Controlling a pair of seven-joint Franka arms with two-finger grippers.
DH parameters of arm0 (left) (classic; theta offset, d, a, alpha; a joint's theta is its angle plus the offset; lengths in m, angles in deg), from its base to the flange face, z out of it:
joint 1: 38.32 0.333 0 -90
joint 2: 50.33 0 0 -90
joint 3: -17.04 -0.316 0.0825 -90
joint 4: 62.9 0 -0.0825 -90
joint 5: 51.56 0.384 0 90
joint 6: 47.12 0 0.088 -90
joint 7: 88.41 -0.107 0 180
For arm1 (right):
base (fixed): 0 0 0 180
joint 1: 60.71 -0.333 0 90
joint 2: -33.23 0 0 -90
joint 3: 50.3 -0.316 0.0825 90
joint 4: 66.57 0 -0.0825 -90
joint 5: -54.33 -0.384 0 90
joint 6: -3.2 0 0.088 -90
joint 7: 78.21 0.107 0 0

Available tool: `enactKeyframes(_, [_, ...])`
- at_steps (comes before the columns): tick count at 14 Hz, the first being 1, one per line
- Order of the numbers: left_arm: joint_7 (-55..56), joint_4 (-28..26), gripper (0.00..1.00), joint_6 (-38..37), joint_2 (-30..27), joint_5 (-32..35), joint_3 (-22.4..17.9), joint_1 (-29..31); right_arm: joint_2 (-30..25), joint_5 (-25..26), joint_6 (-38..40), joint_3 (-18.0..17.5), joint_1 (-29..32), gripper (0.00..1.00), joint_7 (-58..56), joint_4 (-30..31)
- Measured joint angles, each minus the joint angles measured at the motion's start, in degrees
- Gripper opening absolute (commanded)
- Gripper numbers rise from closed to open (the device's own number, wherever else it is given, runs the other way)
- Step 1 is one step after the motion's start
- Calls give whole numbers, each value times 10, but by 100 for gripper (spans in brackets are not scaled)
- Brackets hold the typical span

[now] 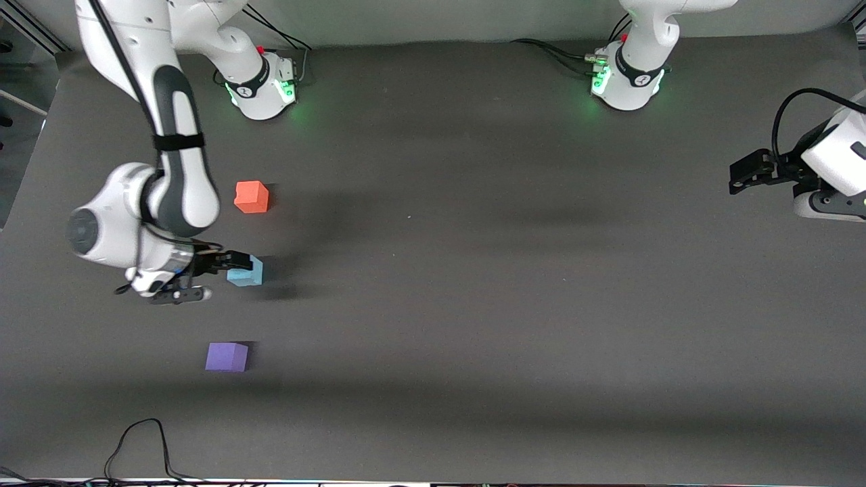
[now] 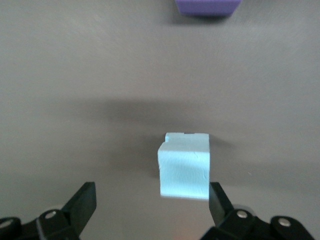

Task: Place blue block between orange and purple blocks
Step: 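Open the right gripper to release the blue cube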

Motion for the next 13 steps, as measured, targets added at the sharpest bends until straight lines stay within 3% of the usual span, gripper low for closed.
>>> enactKeyframes(2, [0,0,100,0,0,0,0,0,-23,58,81,2,-3,100,60,-77])
enactKeyframes(5, [0,0,100,0,0,-1,0,0,-50,103,179,-5,-13,100,131,-172])
enactKeyframes(7, [0,0,100,0,0,-1,0,0,-63,125,221,-39,6,100,153,-218])
enactKeyframes(8, [0,0,100,0,0,-1,0,0,-72,137,230,-78,37,100,157,-231])
enactKeyframes(11, [0,0,100,0,0,-1,0,0,-120,194,244,-236,178,100,171,-237])
enactKeyframes(13, [0,0,100,0,0,-1,0,0,-154,211,259,-314,257,100,177,-227])
